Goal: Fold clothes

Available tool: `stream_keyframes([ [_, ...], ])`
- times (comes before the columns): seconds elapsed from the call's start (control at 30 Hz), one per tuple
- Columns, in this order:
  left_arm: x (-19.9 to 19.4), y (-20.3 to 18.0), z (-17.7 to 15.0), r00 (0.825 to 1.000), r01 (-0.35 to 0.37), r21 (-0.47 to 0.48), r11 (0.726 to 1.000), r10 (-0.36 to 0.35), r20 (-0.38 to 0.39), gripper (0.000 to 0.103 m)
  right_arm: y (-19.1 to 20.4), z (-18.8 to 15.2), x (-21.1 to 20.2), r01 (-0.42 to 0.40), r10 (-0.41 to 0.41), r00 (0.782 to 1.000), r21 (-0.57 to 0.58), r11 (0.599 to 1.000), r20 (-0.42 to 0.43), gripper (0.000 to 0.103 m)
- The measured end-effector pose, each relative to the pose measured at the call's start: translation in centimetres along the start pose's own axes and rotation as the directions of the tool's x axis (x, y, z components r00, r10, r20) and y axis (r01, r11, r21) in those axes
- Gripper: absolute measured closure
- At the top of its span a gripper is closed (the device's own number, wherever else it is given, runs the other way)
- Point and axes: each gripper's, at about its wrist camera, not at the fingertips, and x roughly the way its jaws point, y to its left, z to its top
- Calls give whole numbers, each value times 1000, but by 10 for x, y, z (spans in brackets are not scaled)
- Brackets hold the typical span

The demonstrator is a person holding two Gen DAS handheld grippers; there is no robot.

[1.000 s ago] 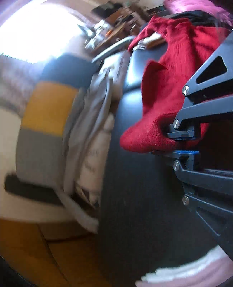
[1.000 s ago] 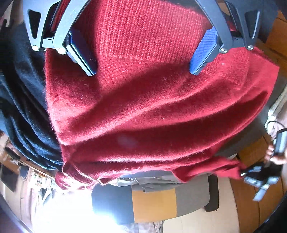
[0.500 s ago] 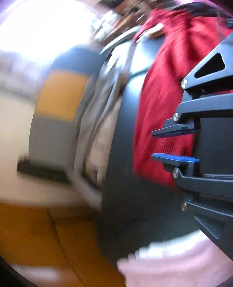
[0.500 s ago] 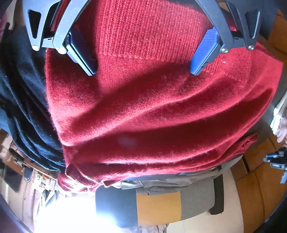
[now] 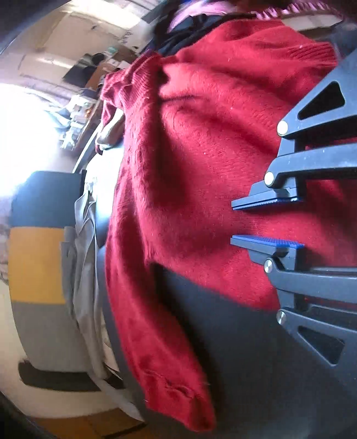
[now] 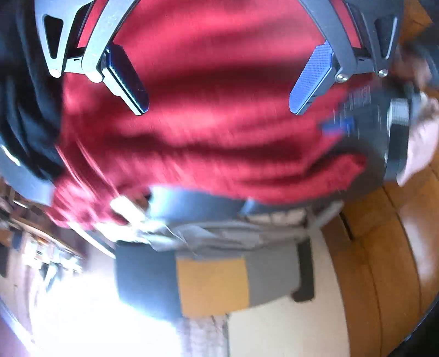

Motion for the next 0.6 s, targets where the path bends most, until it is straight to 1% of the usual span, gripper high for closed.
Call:
stream_keyframes([
  [0.1,-10,8,-12,1000,13,-70,997,-13,0,85,1,39,58,-28,29,995,19,999,-96,0],
  [0.17,-16,7,-20,1000,4,-91,996,-5,-1,85,2,65,97,-45,50,986,33,998,-159,0],
  [0.2,-18,6,-23,1000,-4,-92,996,4,-2,85,3,78,117,-54,60,980,41,998,-190,0],
  [0.23,-21,4,-27,1000,-17,-87,996,17,-3,85,4,90,137,-59,69,972,50,997,-226,3],
  [0.27,-24,1,-31,999,-32,-77,997,32,-6,85,6,93,159,-55,71,956,63,997,-286,8],
  [0.3,-29,2,-35,999,-40,-73,997,39,-7,85,10,94,175,-57,76,945,67,996,-318,7],
  [0.37,-37,5,-41,999,-54,-67,996,53,-11,85,27,100,188,-67,73,949,30,997,-307,0],
  [0.6,-52,15,-54,997,-70,-122,990,65,-40,85,86,122,230,-98,68,961,-101,990,-268,0],
])
